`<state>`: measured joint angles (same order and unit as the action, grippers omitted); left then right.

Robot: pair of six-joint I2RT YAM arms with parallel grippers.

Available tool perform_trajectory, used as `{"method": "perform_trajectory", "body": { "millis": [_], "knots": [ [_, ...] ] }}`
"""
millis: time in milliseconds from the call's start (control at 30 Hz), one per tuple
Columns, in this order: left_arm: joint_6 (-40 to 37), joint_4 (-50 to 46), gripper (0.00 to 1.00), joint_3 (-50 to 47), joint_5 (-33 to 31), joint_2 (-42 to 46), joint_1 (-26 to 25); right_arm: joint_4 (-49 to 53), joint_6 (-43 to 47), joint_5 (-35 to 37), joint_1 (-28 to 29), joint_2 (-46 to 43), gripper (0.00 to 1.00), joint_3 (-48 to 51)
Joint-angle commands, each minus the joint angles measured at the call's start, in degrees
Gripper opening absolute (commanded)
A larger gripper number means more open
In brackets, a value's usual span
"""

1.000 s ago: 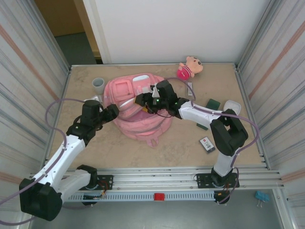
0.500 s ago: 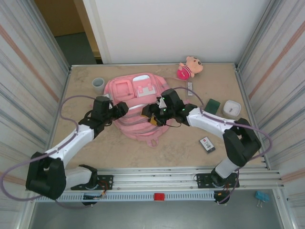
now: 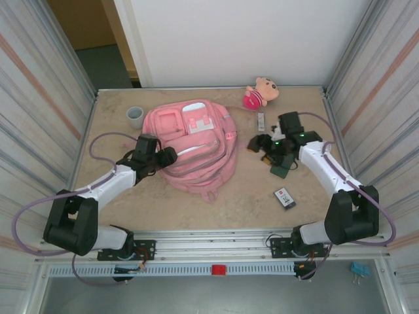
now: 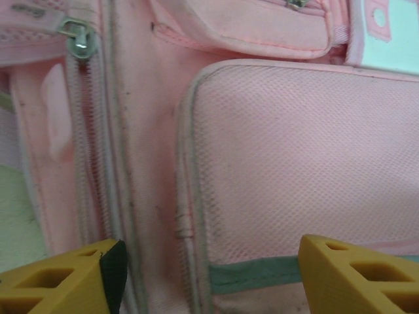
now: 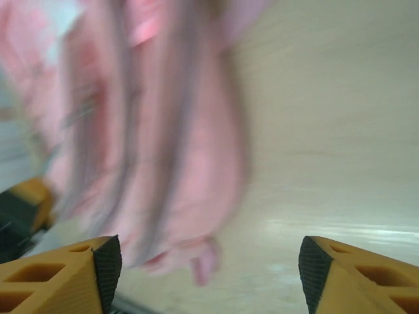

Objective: Pack books, pencil case, and school supplies into a backpack

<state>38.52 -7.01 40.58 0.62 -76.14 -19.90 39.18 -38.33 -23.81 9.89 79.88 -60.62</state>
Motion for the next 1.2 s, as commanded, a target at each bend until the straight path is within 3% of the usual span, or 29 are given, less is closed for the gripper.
{"method": "perform_trajectory", "body": {
  "millis": [0, 167, 433, 700, 933, 1167],
  "knots": [
    [-1.76, -3.01, 0.71, -0.06, -2.66, 5.11, -0.03, 12.63, 12.69, 11.14, -6.58, 1.84, 0.75, -2.91],
    [-2.13, -3.87, 0.73, 1.22, -1.42, 10.32, -0.09, 10.83, 16.12, 17.22, -12.22, 6.83, 0.8, -3.26],
    [-2.79, -6.26, 0.74, 2.05, -2.46, 12.9, -0.14, 3.94, 16.73, 20.41, -10.77, 17.18, 0.91, -5.99],
    [-1.79, -6.57, 0.73, 1.09, -2.33, 13.08, -0.25, 2.98, 17.91, 21.88, -9.56, 25.86, 0.92, -11.06],
    [-2.0, -6.69, 0.73, 1.19, -3.14, 13.02, -0.31, 3.83, 18.64, 25.0, -9.37, 30.68, 0.88, -14.17],
    [-7.6, -5.7, 0.72, 1.81, -2.18, 13.28, -0.36, 2.44, 18.27, 24.49, -9.3, 29.49, 0.71, -13.03]
  ]
}}
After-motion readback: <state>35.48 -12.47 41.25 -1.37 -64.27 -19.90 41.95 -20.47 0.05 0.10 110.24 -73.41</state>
